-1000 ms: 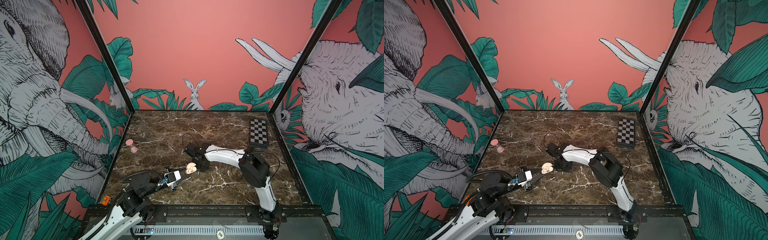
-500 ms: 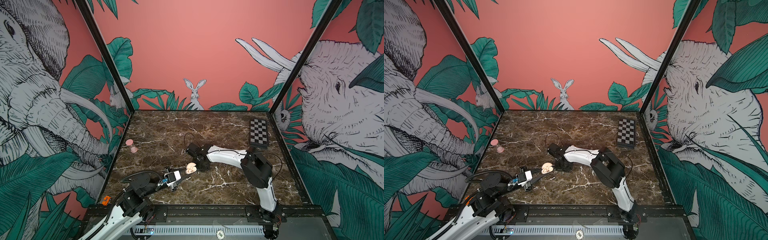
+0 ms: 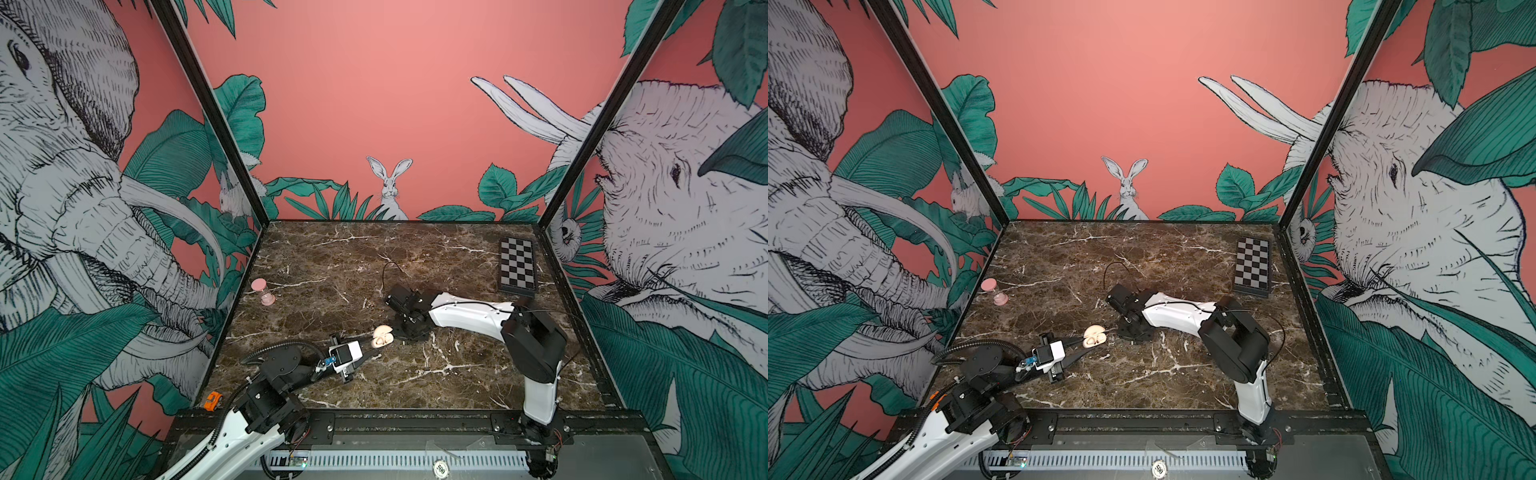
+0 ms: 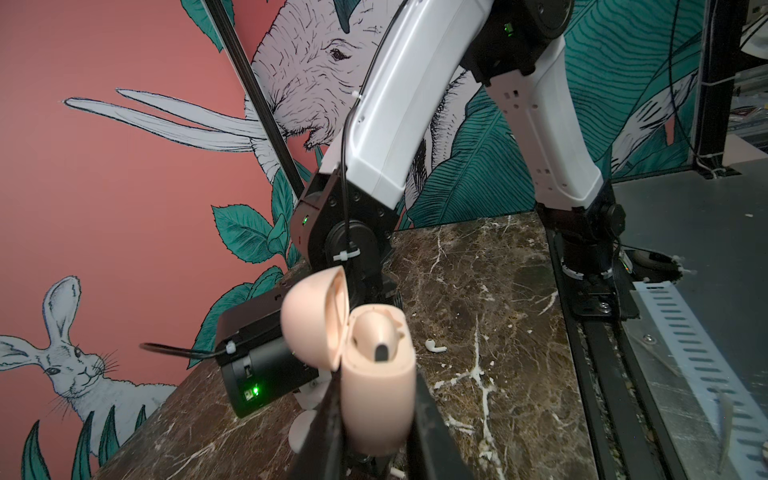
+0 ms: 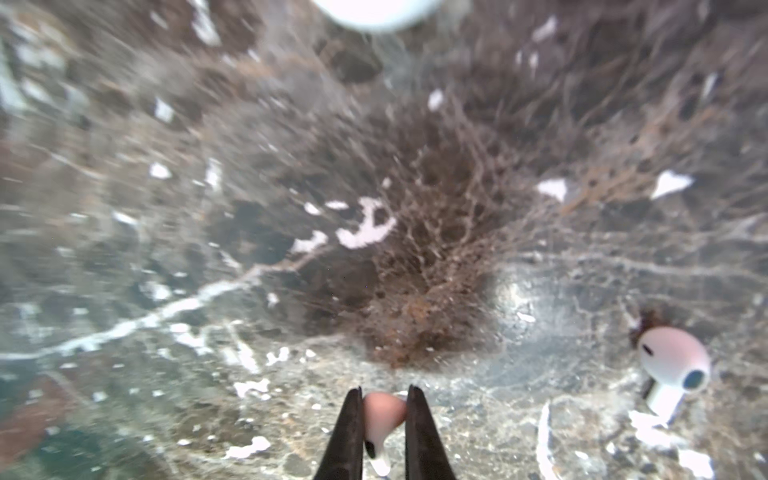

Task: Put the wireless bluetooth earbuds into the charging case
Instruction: 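Lift the pink earbud with the right gripper toward the case, then carry the pink earbud with the right gripper over the case in the left gripper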

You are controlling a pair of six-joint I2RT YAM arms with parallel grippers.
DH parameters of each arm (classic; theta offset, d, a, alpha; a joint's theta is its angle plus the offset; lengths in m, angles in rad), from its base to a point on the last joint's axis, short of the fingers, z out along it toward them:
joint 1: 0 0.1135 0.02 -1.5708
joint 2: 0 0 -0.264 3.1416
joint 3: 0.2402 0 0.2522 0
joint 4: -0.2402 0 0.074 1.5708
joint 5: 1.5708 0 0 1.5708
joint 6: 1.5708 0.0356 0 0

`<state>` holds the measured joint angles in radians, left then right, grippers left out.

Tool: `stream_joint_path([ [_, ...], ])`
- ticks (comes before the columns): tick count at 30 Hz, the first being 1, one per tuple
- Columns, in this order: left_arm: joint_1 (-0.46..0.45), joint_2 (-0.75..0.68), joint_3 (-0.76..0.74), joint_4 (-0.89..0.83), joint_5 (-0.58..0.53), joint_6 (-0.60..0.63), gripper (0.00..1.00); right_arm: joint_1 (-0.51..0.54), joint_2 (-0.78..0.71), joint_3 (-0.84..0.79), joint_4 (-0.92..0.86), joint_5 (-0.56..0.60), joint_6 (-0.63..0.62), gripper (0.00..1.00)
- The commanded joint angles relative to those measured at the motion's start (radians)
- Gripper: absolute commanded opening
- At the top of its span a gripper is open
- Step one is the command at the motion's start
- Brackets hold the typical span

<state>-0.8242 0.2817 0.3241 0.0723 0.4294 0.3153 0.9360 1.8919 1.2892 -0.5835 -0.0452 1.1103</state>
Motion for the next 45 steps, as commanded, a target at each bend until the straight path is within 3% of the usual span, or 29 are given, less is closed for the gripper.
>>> stream_joint_path([
  [1, -0.006, 0.012, -0.011, 0.014, 0.005, 0.011, 0.00, -0.009, -0.053, -0.057, 0.086, -0.009, -0.004, 0.11],
  [15, -0.006, 0.079, -0.019, 0.059, -0.021, -0.031, 0.00, -0.012, -0.275, -0.163, 0.122, 0.123, -0.027, 0.11],
  [29, -0.006, 0.179, -0.022, 0.136, -0.099, -0.119, 0.00, -0.010, -0.453, -0.156, 0.131, 0.220, -0.073, 0.11],
  [45, 0.000, 0.298, 0.004, 0.169, -0.199, -0.210, 0.00, 0.010, -0.578, -0.158, 0.203, 0.241, -0.119, 0.11],
])
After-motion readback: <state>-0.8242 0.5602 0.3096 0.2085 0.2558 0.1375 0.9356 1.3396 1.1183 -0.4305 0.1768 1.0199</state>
